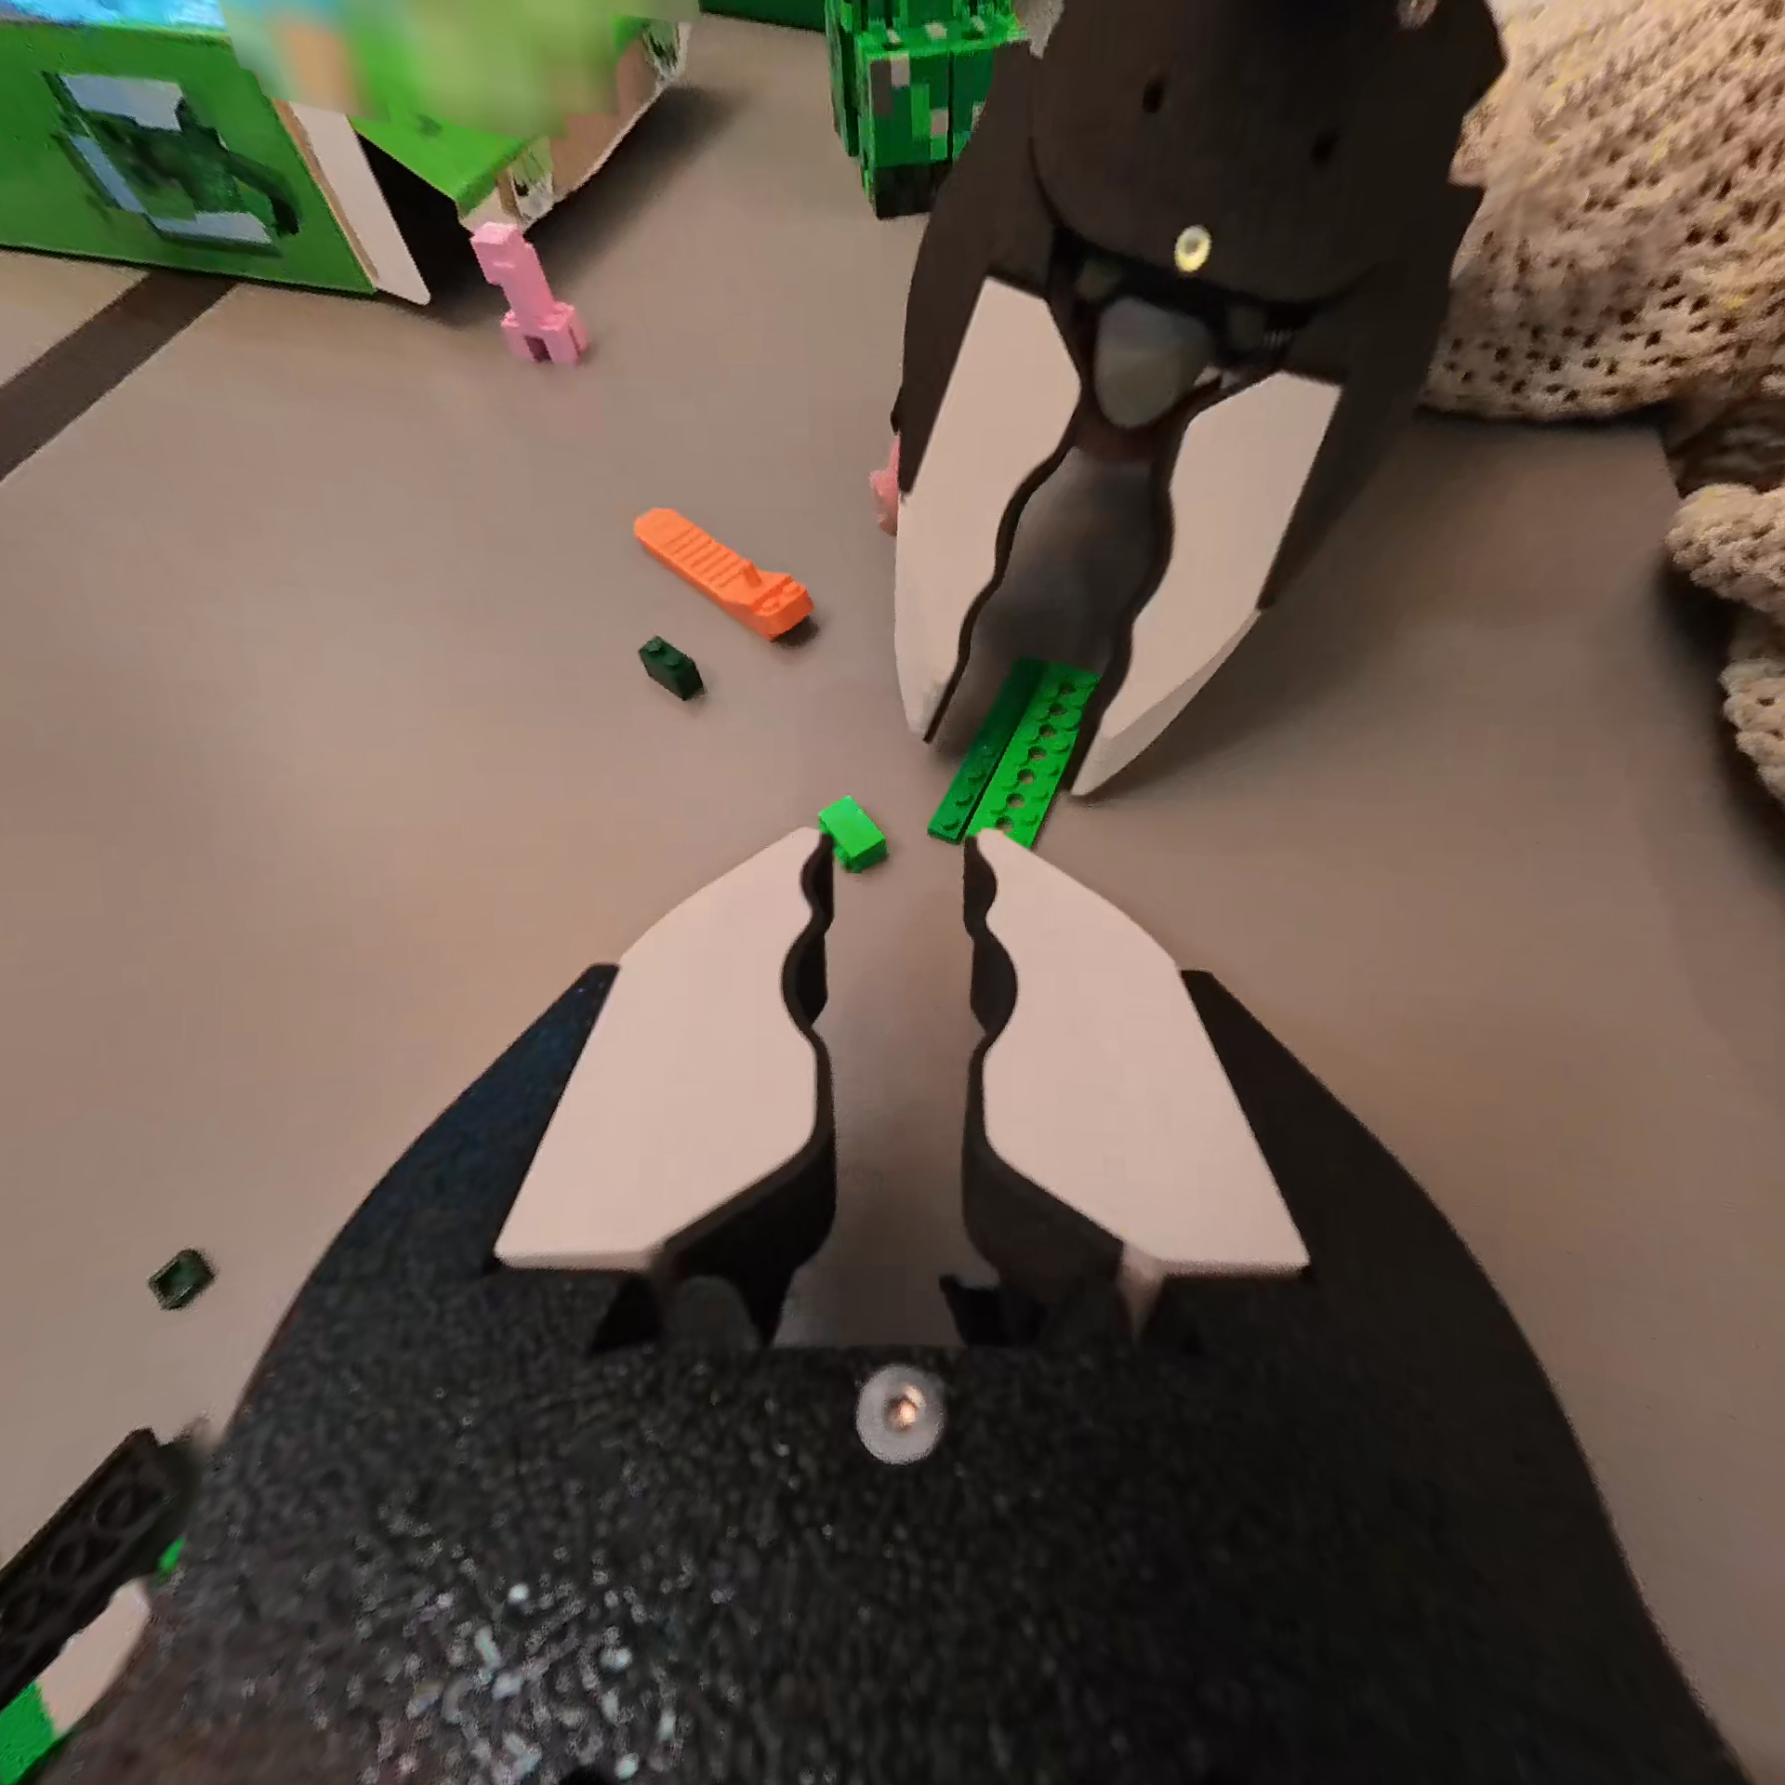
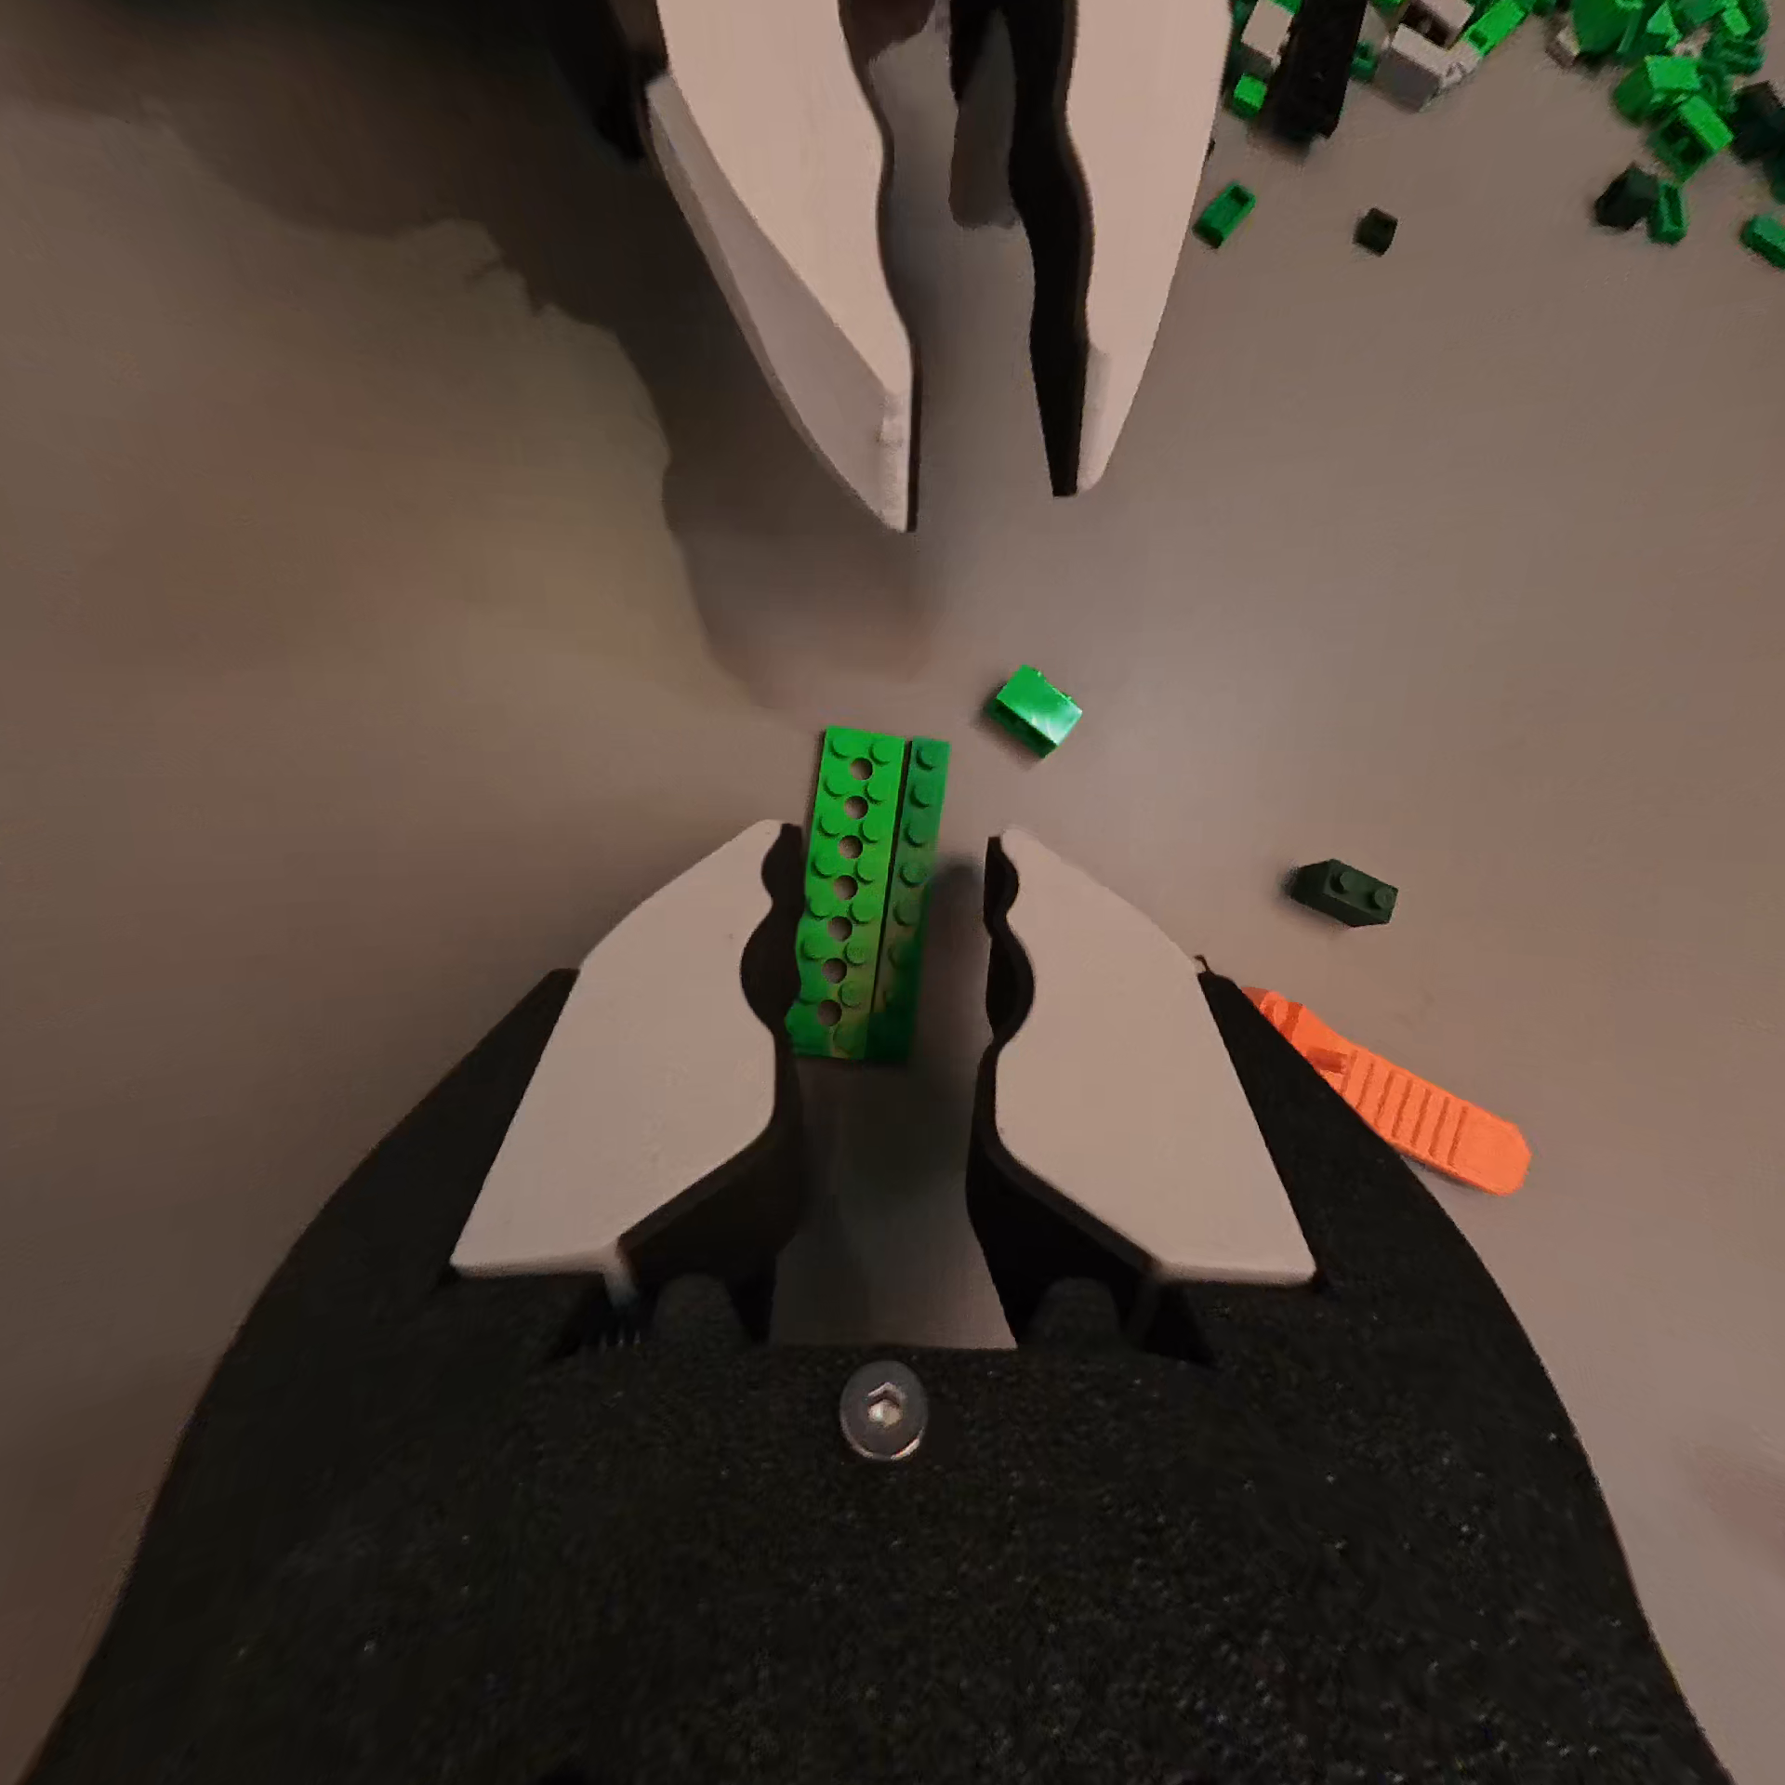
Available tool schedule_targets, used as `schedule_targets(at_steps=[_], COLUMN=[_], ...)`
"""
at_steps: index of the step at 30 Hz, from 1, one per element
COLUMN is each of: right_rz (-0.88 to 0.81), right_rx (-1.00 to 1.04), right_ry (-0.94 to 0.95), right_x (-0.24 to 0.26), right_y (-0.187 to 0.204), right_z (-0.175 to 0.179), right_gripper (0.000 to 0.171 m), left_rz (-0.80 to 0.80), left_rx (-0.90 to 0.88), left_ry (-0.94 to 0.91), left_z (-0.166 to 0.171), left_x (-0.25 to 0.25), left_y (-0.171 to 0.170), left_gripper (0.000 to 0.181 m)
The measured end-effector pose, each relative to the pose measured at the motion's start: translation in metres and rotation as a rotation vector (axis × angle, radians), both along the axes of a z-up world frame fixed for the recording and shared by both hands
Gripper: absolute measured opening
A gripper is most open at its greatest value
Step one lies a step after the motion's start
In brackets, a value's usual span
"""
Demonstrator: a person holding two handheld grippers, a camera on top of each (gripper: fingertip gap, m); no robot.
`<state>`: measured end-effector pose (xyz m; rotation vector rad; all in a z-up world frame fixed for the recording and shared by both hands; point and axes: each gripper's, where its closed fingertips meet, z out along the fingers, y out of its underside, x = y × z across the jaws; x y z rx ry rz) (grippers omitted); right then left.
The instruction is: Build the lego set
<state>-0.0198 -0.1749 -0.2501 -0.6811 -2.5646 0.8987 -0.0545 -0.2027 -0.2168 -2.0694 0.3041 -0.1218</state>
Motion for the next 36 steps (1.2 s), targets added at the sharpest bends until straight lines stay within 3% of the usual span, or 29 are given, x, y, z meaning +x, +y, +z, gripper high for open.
schedule_targets(at_steps=[6, 36], right_rz=[-0.004, -0.038], right_rx=[0.003, 0.022], right_ry=[-0.018, -0.025], right_x=[0.001, -0.002], right_y=[0.0, 0.0], right_z=[-0.002, -0.003], right_gripper=[0.024, 0.023], left_rz=[0.01, -0.019], left_rx=[0.0, -0.056], left_ry=[-0.022, 0.008], left_z=[-0.004, -0.017], left_x=[-0.001, 0.007], left_y=[-0.001, 0.002], left_gripper=[0.025, 0.019])
